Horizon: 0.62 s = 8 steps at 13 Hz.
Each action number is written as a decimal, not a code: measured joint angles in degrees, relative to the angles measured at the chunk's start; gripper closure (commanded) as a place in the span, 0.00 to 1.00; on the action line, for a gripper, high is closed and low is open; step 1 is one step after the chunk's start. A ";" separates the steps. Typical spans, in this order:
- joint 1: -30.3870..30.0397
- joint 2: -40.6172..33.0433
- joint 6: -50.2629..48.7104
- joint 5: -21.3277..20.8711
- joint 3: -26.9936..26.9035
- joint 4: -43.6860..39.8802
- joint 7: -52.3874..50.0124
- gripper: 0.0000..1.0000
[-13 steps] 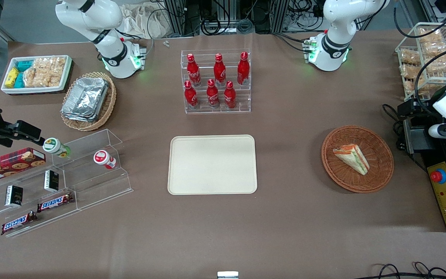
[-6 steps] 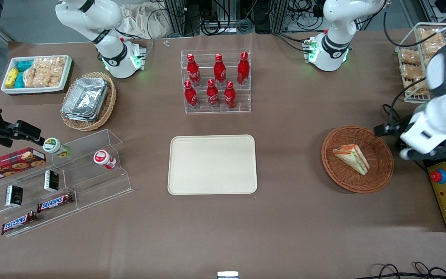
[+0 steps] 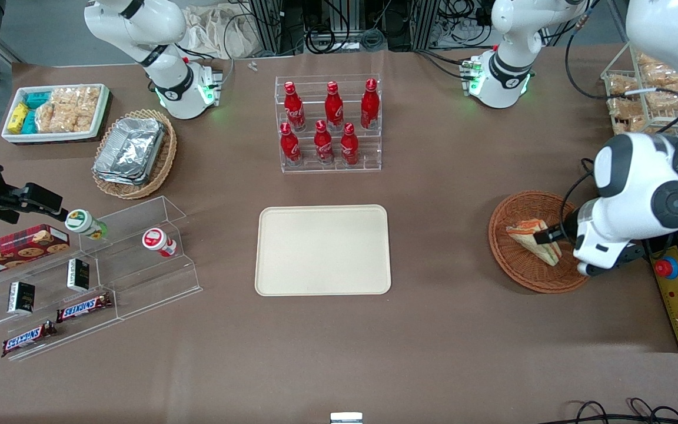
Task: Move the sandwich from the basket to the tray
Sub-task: 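Close the left gripper on the wrapped sandwich inside the basket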
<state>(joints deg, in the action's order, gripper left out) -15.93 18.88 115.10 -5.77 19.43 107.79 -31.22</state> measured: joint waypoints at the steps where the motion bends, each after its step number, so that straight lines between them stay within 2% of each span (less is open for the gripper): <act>1: 0.00 1.15 2.52 -0.02 -0.02 0.67 -2.66 0.01; 8: -0.07 1.93 15.38 -0.03 -4.05 10.04 -6.30 0.01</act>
<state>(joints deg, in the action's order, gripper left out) -16.00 20.81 130.48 -5.80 15.39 117.83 -37.52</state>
